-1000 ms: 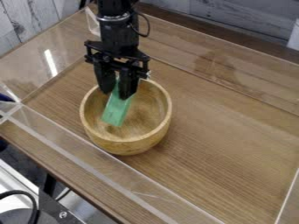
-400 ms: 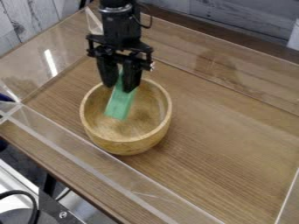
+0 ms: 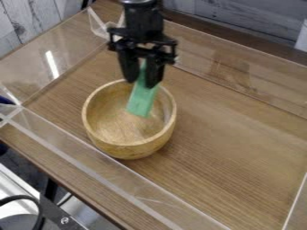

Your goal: Remove the green block from inside the brown bowl and put it on the table

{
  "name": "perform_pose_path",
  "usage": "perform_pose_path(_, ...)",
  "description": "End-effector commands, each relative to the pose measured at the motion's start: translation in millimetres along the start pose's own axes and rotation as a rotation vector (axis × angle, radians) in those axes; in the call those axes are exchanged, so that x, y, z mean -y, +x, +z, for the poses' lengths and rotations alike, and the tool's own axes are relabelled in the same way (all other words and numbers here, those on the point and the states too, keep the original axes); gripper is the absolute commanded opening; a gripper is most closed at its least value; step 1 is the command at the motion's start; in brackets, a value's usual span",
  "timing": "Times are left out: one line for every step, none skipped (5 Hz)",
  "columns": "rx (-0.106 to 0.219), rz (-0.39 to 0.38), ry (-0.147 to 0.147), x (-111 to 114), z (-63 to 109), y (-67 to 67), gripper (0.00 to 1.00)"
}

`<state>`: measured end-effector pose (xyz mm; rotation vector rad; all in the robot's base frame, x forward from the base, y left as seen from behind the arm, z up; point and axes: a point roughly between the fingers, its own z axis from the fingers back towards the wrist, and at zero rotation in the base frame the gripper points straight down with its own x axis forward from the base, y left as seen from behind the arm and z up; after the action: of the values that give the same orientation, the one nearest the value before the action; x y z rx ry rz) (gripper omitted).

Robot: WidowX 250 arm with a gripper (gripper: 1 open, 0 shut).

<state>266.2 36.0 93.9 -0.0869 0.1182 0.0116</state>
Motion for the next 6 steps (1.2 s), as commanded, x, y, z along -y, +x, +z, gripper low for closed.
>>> perform_pose_path(0.082, -0.019, 0.004, 24, 20.7, 19.7, 0.0)
perform_pose_path(0.088, -0.054, -0.003, 48, 20.2, 30.3, 0.0)
perform_pose_path(0.08, -0.086, -0.003, 71, 10.6, 40.9, 0.0)
perform_pose_path(0.07, -0.097, 0.003, 77, -3.0, 46.0, 0.0)
perform_pose_path(0.061, -0.1, 0.011, 76, -15.9, 48.3, 0.0)
perform_pose_path(0.057, -0.1, 0.016, 75, -21.1, 49.9, 0.0)
